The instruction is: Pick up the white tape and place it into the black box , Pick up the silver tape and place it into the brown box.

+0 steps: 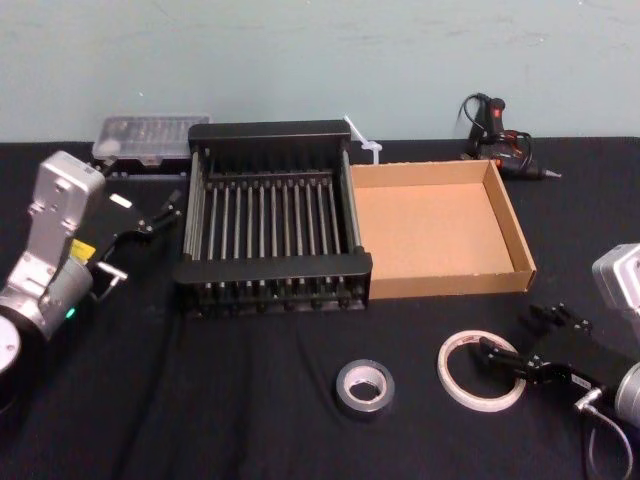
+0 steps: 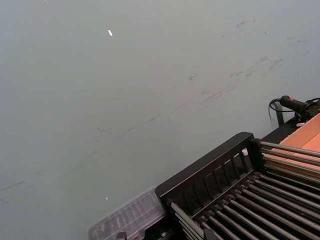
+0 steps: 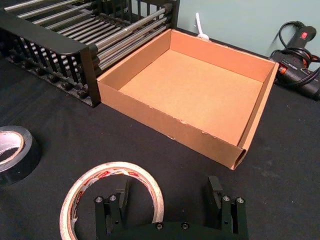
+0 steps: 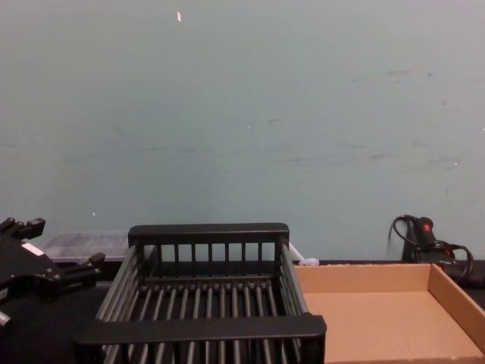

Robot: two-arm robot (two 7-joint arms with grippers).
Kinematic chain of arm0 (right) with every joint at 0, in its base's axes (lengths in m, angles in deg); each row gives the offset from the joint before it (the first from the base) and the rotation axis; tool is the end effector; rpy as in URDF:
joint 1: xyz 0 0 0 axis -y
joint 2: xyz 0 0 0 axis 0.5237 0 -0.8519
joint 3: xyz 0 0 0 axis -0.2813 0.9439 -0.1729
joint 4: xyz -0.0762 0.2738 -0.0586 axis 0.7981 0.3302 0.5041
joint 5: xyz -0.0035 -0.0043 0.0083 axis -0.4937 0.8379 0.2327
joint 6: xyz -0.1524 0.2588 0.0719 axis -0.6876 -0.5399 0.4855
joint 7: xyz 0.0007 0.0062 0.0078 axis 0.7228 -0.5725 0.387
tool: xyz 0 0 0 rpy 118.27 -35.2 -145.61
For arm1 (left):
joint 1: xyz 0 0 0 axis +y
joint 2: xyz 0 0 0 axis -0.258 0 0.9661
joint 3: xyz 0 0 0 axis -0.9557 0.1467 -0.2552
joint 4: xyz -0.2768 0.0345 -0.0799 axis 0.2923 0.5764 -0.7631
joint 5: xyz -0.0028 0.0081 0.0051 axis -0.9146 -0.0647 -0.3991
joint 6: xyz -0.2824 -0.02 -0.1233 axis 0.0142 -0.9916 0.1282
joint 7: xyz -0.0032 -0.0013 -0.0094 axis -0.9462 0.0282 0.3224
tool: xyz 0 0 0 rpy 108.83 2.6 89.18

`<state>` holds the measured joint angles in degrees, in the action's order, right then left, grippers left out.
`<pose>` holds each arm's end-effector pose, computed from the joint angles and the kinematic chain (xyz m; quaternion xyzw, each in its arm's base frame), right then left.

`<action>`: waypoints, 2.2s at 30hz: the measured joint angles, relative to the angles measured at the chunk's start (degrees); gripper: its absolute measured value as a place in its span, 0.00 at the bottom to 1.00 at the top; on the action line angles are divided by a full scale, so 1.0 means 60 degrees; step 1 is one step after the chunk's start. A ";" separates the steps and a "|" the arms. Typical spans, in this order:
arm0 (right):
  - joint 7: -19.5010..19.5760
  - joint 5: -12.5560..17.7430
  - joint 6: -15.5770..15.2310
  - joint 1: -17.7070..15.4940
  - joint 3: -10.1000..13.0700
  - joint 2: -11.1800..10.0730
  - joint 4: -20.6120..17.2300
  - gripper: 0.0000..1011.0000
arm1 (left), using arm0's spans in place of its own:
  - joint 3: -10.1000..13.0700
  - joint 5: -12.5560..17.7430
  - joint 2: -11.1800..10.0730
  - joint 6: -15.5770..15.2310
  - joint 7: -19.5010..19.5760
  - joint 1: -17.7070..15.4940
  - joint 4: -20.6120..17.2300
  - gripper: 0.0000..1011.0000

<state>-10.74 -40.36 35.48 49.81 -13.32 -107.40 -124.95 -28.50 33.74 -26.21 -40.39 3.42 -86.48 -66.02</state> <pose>0.2756 -0.0905 -0.3000 -0.2152 0.0680 -0.4613 0.8581 0.3580 0.0825 -0.3022 0.1415 -0.1324 0.5799 0.7913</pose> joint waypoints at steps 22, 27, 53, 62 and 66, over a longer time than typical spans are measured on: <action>-0.0350 -0.0545 -0.0068 0.0076 0.0089 0.0382 0.0440 0.99 | 0.0000 0.0000 0.0000 0.0000 0.0000 0.0000 0.0000 0.99; -0.0345 -0.0542 -0.0066 0.0076 0.0090 0.0376 0.0438 0.99 | 0.0000 0.0000 0.0000 0.0000 0.0000 0.0000 0.0000 0.99; -0.0303 -0.0488 -0.0064 0.0065 0.0082 0.0358 0.0398 0.44 | 0.0000 0.0000 0.0000 0.0000 0.0000 0.0000 -0.0001 0.99; -0.0297 -0.0480 -0.0064 0.0065 0.0082 0.0357 0.0394 0.16 | 0.0000 0.0000 0.0000 0.0000 0.0000 0.0000 -0.0001 0.99; -0.0293 -0.0478 -0.0064 0.0065 0.0082 0.0358 0.0394 0.08 | 0.0000 0.0000 0.0000 0.0000 0.0000 0.0000 0.0000 0.99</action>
<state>-12.50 -43.22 35.10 50.20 -12.83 -105.25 -122.58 -28.50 33.74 -26.21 -40.39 3.42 -86.48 -66.02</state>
